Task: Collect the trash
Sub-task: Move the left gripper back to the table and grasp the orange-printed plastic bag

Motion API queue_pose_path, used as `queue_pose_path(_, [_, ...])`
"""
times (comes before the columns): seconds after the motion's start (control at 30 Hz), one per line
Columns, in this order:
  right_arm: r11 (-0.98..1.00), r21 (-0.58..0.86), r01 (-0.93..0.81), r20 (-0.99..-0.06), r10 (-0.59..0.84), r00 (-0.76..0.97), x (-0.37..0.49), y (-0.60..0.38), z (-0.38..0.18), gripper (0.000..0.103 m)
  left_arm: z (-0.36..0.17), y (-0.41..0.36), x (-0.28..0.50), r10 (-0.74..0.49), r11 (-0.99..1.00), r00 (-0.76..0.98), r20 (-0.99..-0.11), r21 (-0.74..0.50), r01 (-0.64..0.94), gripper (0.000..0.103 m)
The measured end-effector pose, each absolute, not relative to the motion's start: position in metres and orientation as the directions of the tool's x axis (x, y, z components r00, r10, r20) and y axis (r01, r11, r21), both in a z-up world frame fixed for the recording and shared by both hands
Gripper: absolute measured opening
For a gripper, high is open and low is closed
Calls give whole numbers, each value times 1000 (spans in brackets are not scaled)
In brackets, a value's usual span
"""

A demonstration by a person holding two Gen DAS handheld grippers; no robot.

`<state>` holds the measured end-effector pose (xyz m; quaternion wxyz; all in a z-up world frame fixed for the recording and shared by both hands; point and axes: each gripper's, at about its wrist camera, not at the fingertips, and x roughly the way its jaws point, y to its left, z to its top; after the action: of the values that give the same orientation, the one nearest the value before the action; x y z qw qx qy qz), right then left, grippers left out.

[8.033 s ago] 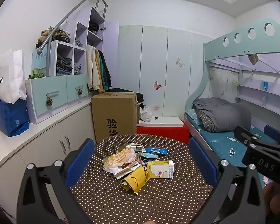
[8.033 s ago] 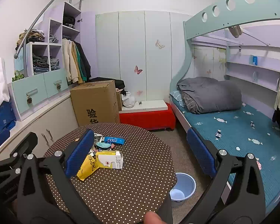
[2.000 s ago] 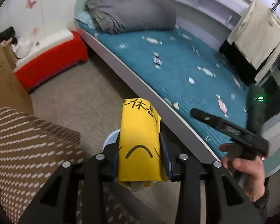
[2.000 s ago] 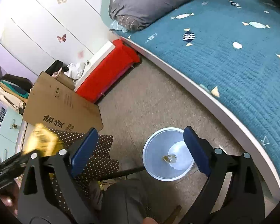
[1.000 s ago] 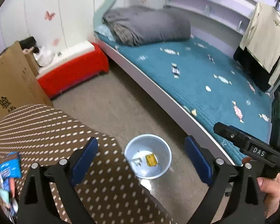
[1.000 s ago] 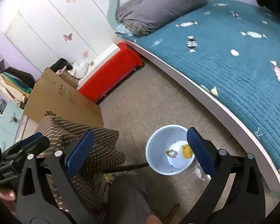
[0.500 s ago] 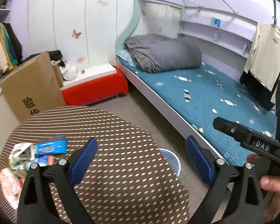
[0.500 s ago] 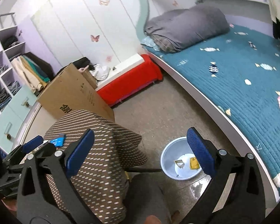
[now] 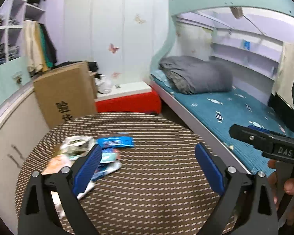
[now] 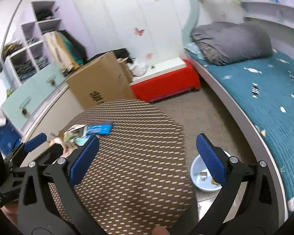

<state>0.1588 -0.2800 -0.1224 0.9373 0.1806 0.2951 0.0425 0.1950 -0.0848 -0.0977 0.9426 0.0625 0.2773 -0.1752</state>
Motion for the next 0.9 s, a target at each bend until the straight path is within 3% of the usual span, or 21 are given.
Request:
queue_pose_path(0.37, [942, 309, -130, -568, 293, 769, 185, -200, -130, 97, -112, 45, 206, -121, 984, 826, -551, 45, 174, 93])
queue_pose_path(0.77, [930, 311, -194, -608, 352, 712, 206, -158, -150, 97, -169, 89, 272, -174, 963, 711, -681, 33, 268, 93])
queue_pose_path(0.83, [933, 309, -187, -617, 346, 707, 208, -157, -153, 97, -178, 85, 282, -196, 953, 686, -700, 27, 301, 83])
queue_pose_path(0.87, [933, 308, -185, -619, 345, 705, 208, -157, -154, 97, -181, 84, 285, -210, 950, 673, -710, 14, 312, 69])
queue_pose_path(0.9, [934, 307, -182, -622, 342, 704, 208, -157, -155, 97, -182, 85, 287, -218, 949, 669, -711, 5, 315, 65])
